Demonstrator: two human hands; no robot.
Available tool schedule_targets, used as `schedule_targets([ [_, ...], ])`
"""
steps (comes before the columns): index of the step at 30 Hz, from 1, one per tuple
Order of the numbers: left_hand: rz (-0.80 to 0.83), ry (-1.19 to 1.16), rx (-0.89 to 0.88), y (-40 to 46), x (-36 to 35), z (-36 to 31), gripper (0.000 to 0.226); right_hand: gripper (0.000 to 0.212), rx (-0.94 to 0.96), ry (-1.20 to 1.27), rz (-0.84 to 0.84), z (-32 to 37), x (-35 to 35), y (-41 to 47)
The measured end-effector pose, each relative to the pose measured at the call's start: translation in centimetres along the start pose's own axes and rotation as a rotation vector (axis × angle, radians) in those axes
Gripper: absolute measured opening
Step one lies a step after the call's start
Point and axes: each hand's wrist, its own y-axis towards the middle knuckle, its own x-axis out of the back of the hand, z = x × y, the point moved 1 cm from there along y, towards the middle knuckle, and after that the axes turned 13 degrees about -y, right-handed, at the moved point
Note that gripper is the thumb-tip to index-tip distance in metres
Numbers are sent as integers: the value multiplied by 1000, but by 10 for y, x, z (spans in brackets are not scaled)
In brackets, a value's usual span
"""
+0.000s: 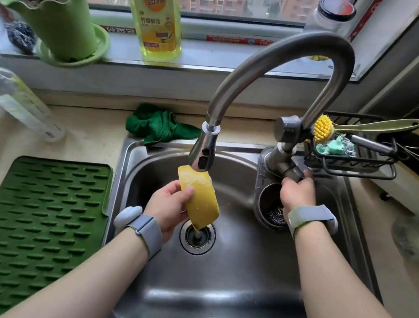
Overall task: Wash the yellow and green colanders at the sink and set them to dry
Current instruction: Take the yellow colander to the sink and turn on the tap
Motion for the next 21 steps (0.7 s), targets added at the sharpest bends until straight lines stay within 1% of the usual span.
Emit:
schedule_targets([
  [6,13,-20,17,1,-3,-2,21,62,-2,3,33,-3,0,2],
  [21,16,-34,42,5,-7,-4,17,65,11,-3,24,-12,-1,11],
])
